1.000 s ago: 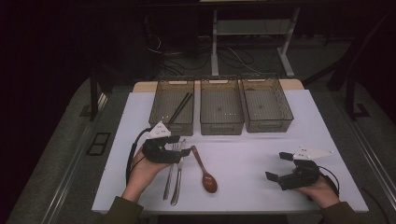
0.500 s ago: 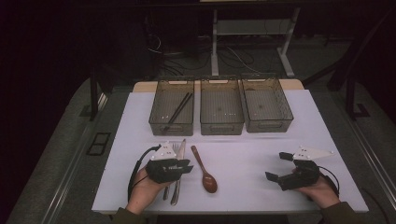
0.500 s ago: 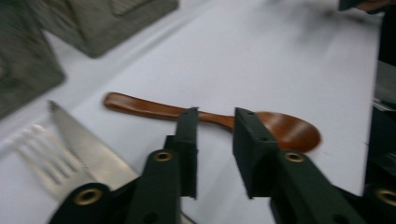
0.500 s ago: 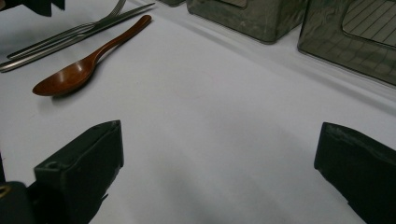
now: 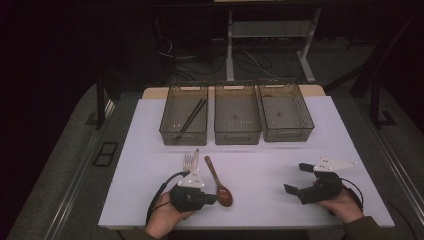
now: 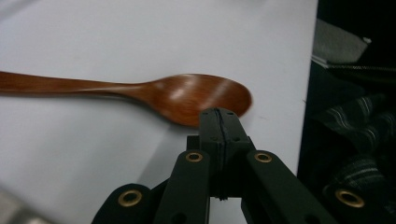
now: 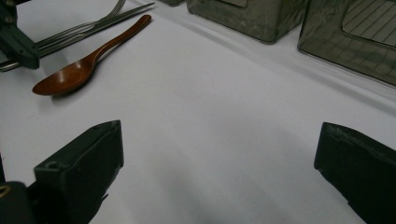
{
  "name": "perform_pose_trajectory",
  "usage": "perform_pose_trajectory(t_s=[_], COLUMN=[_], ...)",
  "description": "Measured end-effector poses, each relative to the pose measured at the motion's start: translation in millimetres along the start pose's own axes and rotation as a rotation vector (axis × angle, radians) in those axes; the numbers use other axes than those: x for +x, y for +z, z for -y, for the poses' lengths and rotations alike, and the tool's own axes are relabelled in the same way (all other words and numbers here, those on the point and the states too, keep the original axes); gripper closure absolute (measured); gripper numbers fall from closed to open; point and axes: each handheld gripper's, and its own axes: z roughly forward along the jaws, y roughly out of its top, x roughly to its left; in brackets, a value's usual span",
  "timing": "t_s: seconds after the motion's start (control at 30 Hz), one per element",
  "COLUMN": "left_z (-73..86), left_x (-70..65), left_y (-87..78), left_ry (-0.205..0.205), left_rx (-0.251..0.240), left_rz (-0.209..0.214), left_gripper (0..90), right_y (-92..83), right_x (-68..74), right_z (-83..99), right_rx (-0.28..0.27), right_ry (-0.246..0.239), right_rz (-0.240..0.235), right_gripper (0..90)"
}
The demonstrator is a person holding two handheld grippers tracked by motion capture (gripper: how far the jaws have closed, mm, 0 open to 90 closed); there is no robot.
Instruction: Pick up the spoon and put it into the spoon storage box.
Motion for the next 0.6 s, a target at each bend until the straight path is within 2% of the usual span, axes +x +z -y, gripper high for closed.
perform_pose_trajectory(t_s=[0.2,0.6], left_z=[-0.3,-5.9], left_x=[-3.4,-3.5], left_y=[9.6,19.4], left_ry=[0.021,0.041], left_rx=[0.035,0.049], left_rz=[0.030,0.029], left_gripper=[88.9,88.9], right_y=[0.3,0.8], right_x=[0.0,0.1], right_z=[0.0,0.0], right_rx=[0.001,0.001], right_ry=[-0.002,-0.003], right_rz=[0.002,0.002], right_gripper=[0.8,0.8])
